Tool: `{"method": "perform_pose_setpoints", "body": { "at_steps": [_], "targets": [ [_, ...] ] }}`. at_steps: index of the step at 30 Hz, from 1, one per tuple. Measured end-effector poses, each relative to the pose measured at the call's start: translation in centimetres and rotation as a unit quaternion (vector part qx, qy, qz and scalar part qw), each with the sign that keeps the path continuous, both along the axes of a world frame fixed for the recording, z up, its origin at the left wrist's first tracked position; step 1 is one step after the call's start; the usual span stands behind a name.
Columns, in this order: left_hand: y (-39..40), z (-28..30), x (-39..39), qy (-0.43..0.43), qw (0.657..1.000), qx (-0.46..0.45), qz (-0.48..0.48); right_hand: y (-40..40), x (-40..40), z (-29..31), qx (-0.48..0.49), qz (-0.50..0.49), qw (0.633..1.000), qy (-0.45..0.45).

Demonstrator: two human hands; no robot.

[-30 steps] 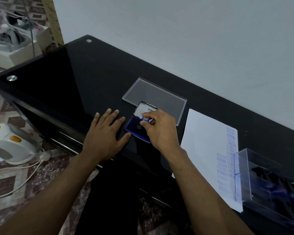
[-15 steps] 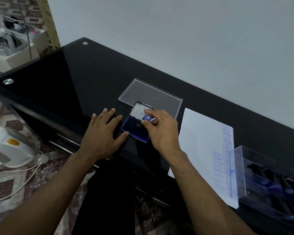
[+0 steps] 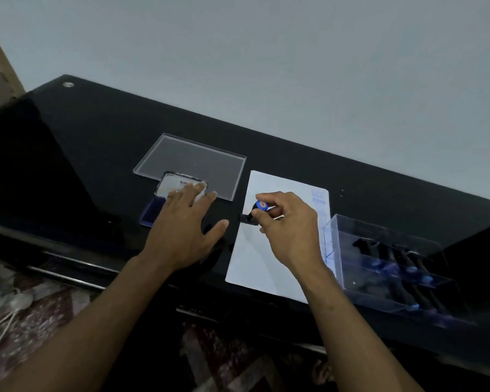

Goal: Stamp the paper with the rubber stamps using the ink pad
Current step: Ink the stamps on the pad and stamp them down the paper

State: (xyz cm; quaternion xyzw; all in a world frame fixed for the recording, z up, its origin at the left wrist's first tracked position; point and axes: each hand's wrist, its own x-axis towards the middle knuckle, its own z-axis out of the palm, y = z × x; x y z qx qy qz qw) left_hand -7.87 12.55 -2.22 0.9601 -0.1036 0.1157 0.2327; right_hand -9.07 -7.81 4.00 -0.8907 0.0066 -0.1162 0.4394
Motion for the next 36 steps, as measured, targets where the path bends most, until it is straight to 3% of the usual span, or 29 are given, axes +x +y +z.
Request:
{"method": "perform_pose_setpoints", "body": {
  "at_steps": [13,36],
  "targets": [
    [-9.7,-0.9,1.5,0.009,0.995,0.009,-0.103,-10.4,-0.9,0.8,-0.043,-0.096,0.994,-0.025],
    [-11.7,-4.0,4.8,0.041,0.991,0.048,-0.12,-11.8,2.7,-2.3,-0.148,-0.048,0.988,-0.001]
  ]
}}
